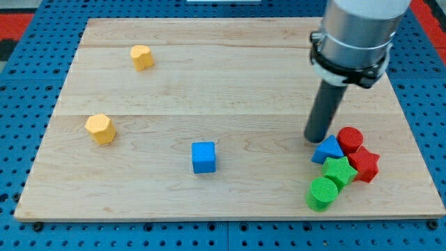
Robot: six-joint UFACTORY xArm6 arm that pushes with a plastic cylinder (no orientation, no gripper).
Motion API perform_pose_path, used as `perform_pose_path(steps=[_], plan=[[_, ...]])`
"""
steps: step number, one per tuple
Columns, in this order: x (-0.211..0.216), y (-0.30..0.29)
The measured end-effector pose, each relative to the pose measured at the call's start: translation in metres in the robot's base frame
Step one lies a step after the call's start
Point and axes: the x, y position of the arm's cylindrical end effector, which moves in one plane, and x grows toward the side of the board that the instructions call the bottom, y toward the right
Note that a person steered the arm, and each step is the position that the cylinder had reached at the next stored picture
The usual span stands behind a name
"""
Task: Move the blue cube left of the green star
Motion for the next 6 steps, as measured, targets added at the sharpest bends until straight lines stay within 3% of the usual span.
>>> perform_pose_path(steps=[1, 2, 3, 4, 5, 6], plan=[[-0.042, -0.090], [0.001, -0.167], [0.055, -0.125], [0.052, -0.087], [0.076, -0.183], [0.126, -0.159]])
